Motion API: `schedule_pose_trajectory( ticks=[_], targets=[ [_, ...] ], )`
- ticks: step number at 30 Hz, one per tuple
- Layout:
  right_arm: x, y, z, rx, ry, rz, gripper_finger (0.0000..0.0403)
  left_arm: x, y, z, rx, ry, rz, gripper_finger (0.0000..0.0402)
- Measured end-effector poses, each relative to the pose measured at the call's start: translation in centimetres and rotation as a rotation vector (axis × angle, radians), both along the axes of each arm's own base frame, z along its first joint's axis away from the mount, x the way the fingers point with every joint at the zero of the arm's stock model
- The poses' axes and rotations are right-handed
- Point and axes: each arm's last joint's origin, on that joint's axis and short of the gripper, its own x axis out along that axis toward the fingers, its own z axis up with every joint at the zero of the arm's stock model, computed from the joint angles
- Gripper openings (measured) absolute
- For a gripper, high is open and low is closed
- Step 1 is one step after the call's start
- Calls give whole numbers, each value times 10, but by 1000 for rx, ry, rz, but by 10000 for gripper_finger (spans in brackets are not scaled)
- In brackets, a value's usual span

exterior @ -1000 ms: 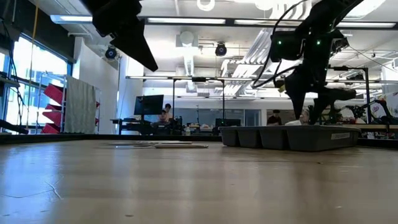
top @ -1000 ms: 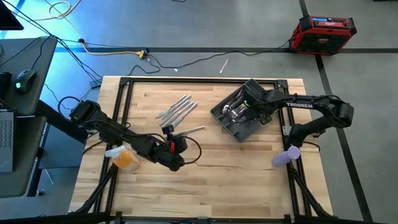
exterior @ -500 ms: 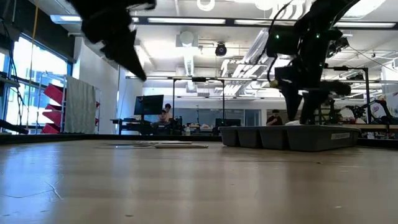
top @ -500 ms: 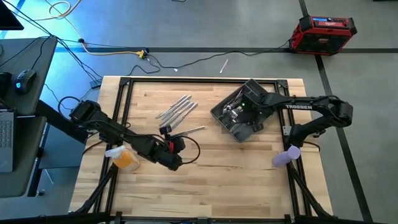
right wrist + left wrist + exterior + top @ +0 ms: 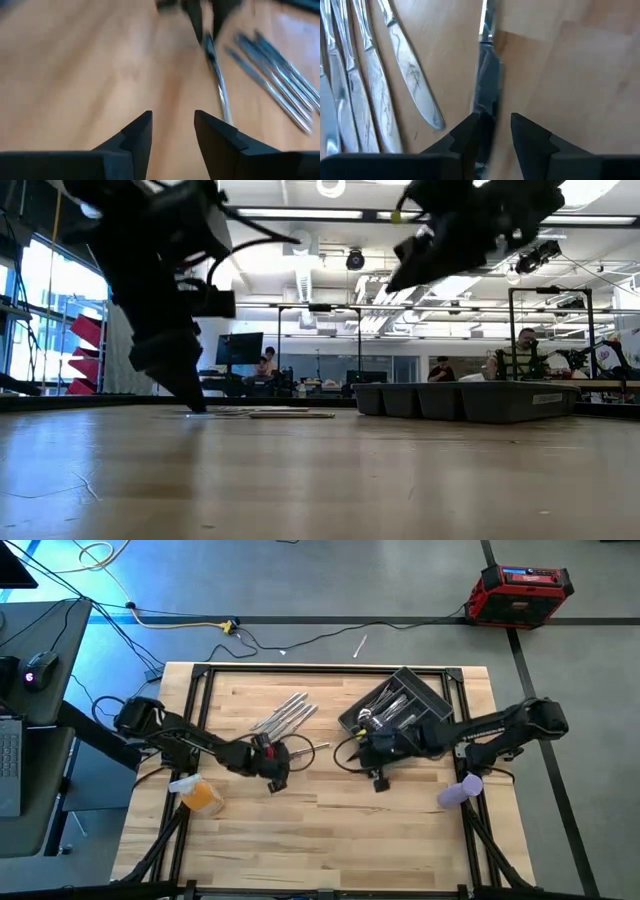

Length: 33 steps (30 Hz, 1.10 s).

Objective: Sort silverware
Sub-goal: Put the knife in the silverware tray

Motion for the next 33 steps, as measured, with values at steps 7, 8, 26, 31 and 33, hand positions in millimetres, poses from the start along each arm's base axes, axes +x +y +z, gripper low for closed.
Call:
schedule_pose_trajectory(
  ticks=[7,8,26,31,33],
  targets=[
    [13,33,-8,84,-78,-20,134,2,23,-11,-197,-65,-20,73],
    [14,37,-11,82,-69,-25,134,2,23,-11,-240,-72,-16,63],
    [27,86,-102,292,230,-83,134,22,-45,12,-599,-424,-199,0],
    [23,98,-109,369,276,-141,133,21,-45,12,-578,-430,-200,0],
    [22,100,-109,402,280,-203,133,22,-45,12,-565,-436,-203,0]
  ],
)
